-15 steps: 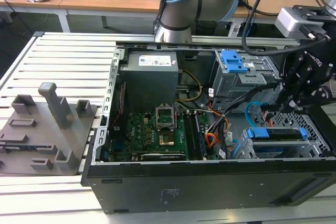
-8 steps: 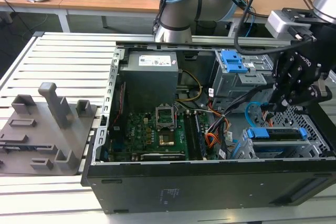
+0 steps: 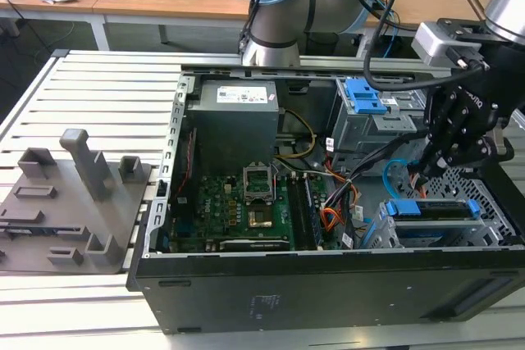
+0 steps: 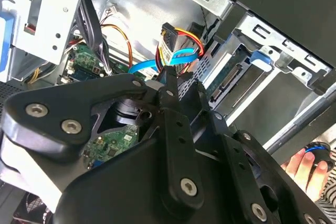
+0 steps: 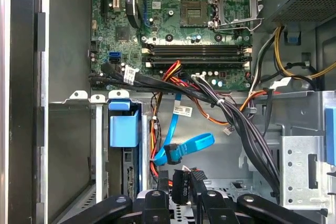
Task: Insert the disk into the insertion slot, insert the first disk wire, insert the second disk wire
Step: 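Insert the first disk wire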
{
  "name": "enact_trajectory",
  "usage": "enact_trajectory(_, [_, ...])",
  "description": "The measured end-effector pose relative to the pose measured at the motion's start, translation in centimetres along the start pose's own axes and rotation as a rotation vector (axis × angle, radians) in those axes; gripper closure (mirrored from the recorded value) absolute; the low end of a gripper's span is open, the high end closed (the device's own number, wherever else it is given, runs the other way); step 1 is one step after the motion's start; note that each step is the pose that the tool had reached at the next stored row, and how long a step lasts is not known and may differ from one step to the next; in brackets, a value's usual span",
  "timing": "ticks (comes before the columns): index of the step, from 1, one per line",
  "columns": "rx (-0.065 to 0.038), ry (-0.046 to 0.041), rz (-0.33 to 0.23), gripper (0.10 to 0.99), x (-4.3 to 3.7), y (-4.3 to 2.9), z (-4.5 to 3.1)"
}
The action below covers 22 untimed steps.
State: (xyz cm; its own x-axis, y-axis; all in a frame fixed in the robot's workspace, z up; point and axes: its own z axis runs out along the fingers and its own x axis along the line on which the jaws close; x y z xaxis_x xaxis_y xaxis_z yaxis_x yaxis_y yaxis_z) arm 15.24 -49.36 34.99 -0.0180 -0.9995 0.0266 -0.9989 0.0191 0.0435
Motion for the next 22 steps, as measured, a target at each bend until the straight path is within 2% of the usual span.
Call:
enact_trajectory(2, [0.0, 0.0004, 0.0, 0.91, 0.0, 0.0, 0.0])
enact_trajectory(7, [0.0, 0.002, 0.0, 0.914, -0.01, -0.05, 0.0])
enact_trajectory(10, [0.0, 0.0019, 0.0, 0.914, -0.05, -0.76, -0.03])
enact_trajectory(16, [0.0, 0.0019, 0.0, 0.914, 2.05, -0.8, 0.02])
enact_trajectory(22, [0.0, 0.002, 0.0, 0.914, 3.43, -0.83, 0.06])
